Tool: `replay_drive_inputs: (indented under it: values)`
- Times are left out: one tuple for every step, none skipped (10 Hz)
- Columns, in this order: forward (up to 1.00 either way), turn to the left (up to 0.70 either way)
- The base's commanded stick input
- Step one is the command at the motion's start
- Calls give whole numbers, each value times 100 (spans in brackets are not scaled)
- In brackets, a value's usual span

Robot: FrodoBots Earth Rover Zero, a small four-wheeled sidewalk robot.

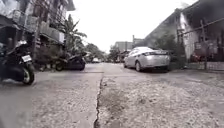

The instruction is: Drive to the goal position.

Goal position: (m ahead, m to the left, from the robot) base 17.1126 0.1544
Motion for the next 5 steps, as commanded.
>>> replay_drive_inputs:
  values:
    - [100, -27]
    - [100, -27]
    - [100, 0]
    - [100, 0]
    - [100, 0]
